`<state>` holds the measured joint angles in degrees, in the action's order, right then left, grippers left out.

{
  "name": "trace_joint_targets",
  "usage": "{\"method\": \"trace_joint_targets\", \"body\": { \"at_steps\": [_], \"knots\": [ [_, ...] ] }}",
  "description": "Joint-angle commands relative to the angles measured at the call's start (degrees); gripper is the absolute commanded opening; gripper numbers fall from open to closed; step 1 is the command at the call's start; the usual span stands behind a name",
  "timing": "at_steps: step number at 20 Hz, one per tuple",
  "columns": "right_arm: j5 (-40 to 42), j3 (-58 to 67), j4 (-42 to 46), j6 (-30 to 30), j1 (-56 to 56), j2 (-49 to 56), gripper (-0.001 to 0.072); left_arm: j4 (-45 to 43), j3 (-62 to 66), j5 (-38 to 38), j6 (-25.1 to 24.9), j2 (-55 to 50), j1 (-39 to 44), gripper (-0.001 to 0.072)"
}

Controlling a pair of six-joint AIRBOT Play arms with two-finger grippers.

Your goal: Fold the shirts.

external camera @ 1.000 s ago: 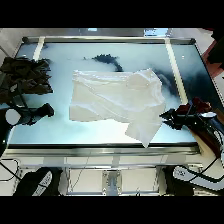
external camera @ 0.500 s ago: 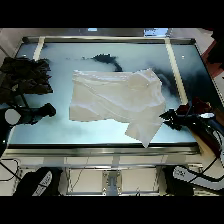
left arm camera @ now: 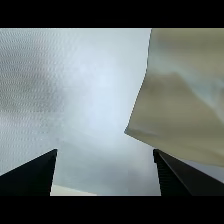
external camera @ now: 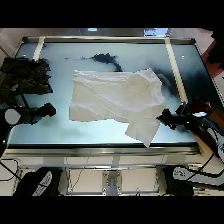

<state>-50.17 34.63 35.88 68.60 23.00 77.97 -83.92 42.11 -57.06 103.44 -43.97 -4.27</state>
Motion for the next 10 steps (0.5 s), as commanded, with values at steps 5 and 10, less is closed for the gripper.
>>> {"method": "trace_joint_targets", "body": {
  "at_steps": [5,10],
  "knots": [
    [-1.55,0.07,-7.23,-5.95,-0.90,0.33,0.0033,0.24,-1.36,0.96,7.85,-0.42,-0.02,0.0696],
    [-7.30,0.07,-8.33,-9.81,-0.90,0.33,0.0033,16.17,-4.48,3.78,10.54,-7.67,0.00,0.0696]
  ]
}}
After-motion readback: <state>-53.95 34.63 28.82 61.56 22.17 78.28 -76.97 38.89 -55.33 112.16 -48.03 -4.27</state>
